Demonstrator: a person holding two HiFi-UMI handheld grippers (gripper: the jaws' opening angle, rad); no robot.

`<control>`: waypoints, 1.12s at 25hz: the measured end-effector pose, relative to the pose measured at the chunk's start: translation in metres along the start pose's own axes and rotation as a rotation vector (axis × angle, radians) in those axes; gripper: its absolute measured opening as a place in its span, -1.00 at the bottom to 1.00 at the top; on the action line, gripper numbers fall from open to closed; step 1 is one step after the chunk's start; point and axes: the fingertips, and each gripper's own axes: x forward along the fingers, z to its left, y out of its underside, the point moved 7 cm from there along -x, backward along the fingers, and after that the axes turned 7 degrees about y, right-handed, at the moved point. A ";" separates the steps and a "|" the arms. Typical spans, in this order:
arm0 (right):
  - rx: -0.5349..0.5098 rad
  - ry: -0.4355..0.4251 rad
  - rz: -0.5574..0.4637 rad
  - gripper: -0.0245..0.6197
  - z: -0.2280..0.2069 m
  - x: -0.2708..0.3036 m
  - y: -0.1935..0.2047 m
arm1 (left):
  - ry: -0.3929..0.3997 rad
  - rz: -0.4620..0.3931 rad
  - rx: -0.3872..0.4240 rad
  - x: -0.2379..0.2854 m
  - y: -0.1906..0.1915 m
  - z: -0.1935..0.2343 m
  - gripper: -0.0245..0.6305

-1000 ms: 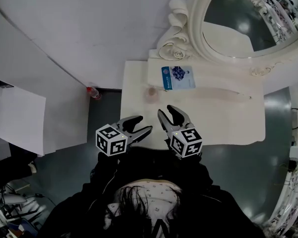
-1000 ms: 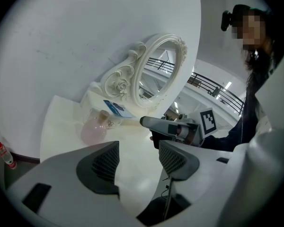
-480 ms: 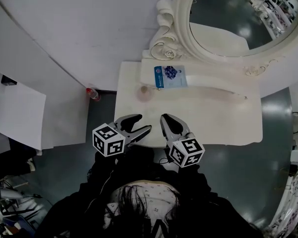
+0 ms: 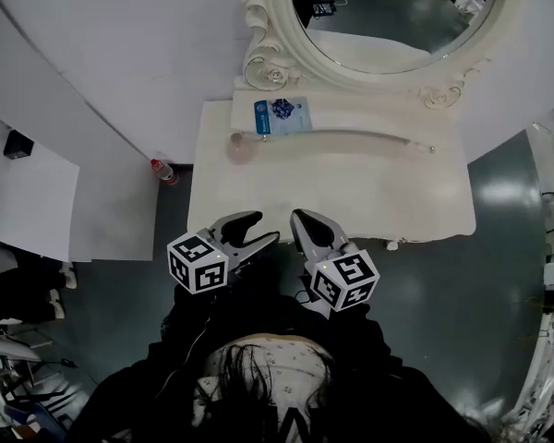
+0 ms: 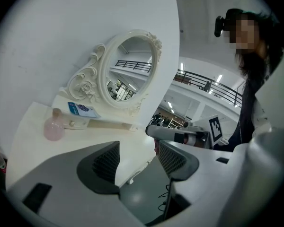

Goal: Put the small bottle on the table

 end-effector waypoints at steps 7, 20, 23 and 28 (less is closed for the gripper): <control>-0.022 -0.030 0.035 -0.90 0.010 -0.068 0.025 | -0.002 -0.011 0.001 0.005 0.043 -0.061 -0.14; -0.016 -0.098 0.031 -0.90 0.042 -0.126 0.052 | -0.034 -0.032 0.018 -0.022 0.090 -0.130 -0.24; -0.022 -0.109 0.026 -0.90 0.051 -0.126 0.053 | -0.038 -0.032 0.030 -0.031 0.090 -0.133 -0.36; -0.035 -0.105 0.016 -0.90 0.066 -0.123 0.053 | -0.043 -0.036 0.057 -0.046 0.085 -0.133 -0.61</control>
